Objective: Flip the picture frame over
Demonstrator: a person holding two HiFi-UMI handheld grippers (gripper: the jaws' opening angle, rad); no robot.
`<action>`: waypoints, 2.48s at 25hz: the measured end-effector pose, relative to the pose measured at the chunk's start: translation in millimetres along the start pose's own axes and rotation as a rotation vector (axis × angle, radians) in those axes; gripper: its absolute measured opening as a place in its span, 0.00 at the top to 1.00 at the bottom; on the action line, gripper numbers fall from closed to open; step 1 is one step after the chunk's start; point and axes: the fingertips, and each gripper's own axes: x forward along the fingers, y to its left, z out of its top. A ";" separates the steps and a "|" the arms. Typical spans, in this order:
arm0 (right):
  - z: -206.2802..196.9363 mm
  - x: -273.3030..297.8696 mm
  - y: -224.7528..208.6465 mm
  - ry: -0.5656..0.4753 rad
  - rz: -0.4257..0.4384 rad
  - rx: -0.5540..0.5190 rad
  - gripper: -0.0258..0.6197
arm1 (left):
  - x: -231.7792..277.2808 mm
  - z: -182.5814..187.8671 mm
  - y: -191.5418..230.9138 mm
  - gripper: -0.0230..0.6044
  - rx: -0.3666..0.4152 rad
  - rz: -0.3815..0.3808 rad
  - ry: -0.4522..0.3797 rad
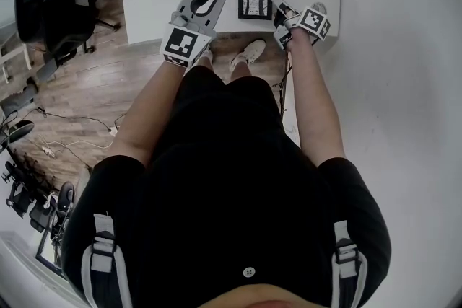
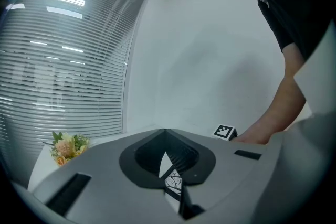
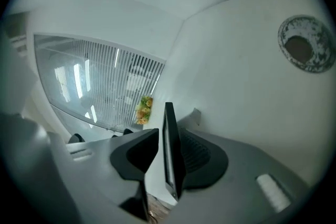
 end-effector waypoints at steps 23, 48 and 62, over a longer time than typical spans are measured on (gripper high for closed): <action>3.1 -35.0 150.7 -0.011 -0.078 -0.837 0.76 | -14.9 50.1 -12.9 0.96 0.030 -0.046 -0.035; -6.0 -122.0 312.9 -0.286 0.076 -1.237 0.94 | -22.8 136.1 -64.0 0.96 0.046 -0.162 -0.120; -0.7 -139.4 349.9 -0.353 0.127 -1.246 0.95 | -27.9 165.3 -66.8 0.96 0.064 -0.172 -0.155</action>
